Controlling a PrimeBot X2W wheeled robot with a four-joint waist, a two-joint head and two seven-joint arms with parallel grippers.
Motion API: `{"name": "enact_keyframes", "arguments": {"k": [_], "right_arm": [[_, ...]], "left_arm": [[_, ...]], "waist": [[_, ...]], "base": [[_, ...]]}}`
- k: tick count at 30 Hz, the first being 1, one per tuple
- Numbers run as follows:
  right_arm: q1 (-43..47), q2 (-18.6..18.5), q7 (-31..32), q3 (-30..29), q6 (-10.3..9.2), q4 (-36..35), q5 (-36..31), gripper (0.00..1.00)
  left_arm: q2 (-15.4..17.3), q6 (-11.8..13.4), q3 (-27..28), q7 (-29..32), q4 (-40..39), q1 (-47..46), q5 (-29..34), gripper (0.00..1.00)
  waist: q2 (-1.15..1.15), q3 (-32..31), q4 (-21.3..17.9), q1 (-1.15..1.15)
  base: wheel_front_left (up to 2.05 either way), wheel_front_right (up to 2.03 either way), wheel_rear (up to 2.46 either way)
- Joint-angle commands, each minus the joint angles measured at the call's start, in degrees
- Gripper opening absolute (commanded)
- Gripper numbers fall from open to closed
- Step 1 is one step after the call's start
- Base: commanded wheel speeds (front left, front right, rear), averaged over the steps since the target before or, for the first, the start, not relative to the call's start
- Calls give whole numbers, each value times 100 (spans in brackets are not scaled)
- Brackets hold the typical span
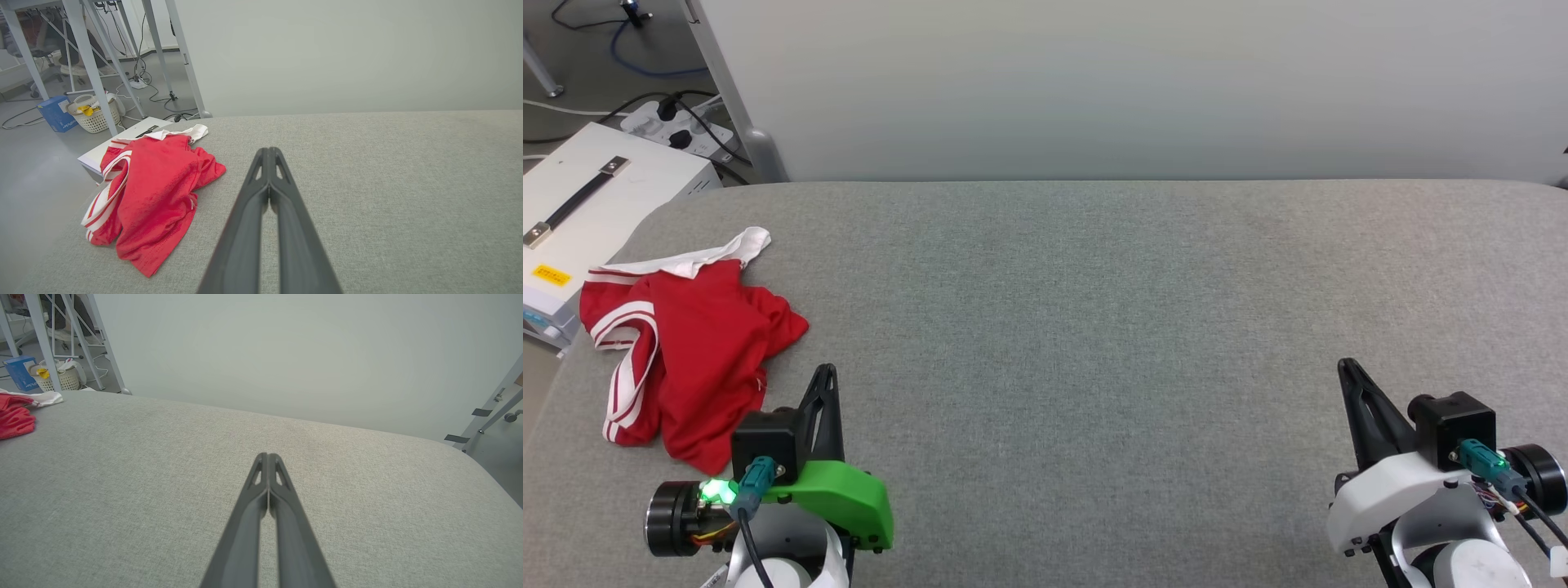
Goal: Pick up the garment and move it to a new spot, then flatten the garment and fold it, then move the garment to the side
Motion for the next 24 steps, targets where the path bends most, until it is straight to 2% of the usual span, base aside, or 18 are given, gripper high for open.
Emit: {"name": "enact_keyframes", "arguments": {"k": [1, 24], "right_arm": [[57, -4, 17, 6, -4, -23, -55, 0], [57, -4, 17, 6, -4, -23, -55, 0]], "left_arm": [[-26, 25, 5, -4, -13, 35, 55, 0], [-26, 25, 5, -4, -13, 35, 55, 0]], "waist": [[69, 0, 0, 0], [69, 0, 0, 0]], "base": [[0, 0, 0], [0, 0, 0]]}}
